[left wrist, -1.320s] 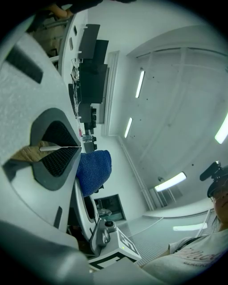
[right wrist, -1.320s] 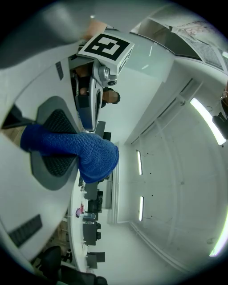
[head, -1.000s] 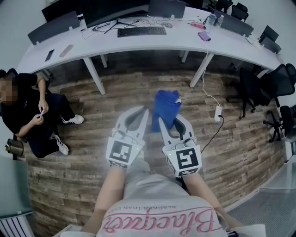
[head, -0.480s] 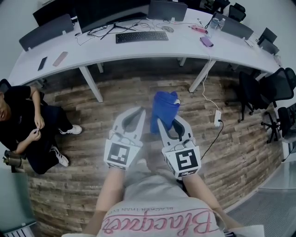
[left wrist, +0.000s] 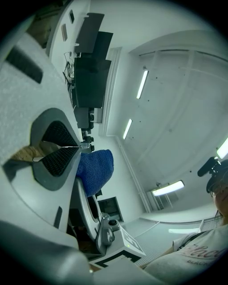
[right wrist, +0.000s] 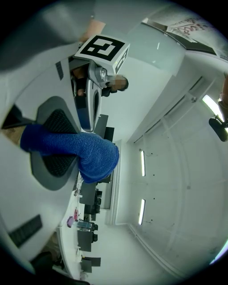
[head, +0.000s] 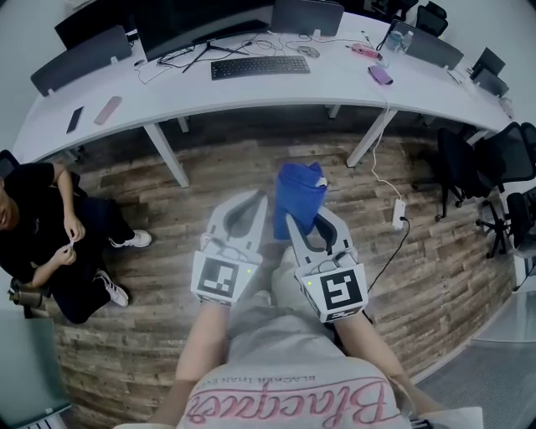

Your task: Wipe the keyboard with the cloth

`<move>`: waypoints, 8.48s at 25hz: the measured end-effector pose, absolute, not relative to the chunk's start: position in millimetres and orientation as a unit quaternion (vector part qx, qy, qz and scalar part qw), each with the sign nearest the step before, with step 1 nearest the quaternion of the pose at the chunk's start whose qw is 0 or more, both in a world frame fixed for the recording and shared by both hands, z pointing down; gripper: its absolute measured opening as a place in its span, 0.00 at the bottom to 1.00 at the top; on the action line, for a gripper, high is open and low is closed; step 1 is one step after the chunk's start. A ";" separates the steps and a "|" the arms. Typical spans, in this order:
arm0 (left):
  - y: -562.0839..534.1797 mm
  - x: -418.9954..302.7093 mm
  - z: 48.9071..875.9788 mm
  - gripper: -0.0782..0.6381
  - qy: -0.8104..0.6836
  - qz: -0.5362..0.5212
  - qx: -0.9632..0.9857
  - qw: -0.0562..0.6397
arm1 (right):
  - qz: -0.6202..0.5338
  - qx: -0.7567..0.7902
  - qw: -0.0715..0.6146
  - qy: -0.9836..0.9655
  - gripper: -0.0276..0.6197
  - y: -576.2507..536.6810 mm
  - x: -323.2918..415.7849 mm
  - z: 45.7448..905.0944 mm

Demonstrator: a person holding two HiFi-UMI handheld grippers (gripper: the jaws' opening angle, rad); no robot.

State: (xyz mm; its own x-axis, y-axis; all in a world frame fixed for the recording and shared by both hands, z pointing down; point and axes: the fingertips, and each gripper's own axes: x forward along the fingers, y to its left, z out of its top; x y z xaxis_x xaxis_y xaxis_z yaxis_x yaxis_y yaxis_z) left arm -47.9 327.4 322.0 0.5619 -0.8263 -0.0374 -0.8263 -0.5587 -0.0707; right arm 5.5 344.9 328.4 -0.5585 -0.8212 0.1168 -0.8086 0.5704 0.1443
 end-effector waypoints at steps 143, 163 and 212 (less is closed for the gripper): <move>-380.3 -360.8 505.4 0.12 0.662 -0.135 -0.721 -0.152 | 0.302 0.220 0.284 -0.883 0.18 -419.2 -312.3 557.0; -416.8 -278.4 513.1 0.12 0.625 -0.154 -0.746 -0.170 | 0.259 0.251 0.339 -0.869 0.18 -440.8 -235.4 561.7; -469.8 -64.5 527.7 0.12 0.593 -0.201 -0.755 -0.195 | 0.244 0.281 0.376 -0.848 0.18 -485.2 -24.9 562.4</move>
